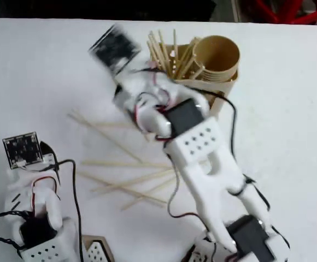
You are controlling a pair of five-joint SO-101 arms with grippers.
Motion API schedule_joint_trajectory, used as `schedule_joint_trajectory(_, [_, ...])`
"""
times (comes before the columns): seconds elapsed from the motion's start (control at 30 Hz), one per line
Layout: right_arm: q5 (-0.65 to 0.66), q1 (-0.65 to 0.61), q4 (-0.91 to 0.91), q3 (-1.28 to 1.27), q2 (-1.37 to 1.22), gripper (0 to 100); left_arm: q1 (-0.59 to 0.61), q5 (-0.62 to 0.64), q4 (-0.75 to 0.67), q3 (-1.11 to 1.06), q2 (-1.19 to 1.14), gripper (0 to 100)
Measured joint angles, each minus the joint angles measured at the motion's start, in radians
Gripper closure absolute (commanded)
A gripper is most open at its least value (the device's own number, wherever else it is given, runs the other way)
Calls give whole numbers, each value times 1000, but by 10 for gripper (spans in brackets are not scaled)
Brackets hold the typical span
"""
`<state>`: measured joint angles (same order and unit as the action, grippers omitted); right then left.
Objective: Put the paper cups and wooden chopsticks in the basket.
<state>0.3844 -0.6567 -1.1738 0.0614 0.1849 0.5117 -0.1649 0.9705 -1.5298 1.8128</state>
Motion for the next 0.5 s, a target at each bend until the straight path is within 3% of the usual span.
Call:
schedule_joint_trajectory(0.3, [95, -21, -52, 2, -301, 768, 0, 0, 0, 0, 0, 873])
schedule_joint_trajectory(0.5, [149, -28, -52, 98, -503, 675, 0, 0, 0, 0, 0, 873])
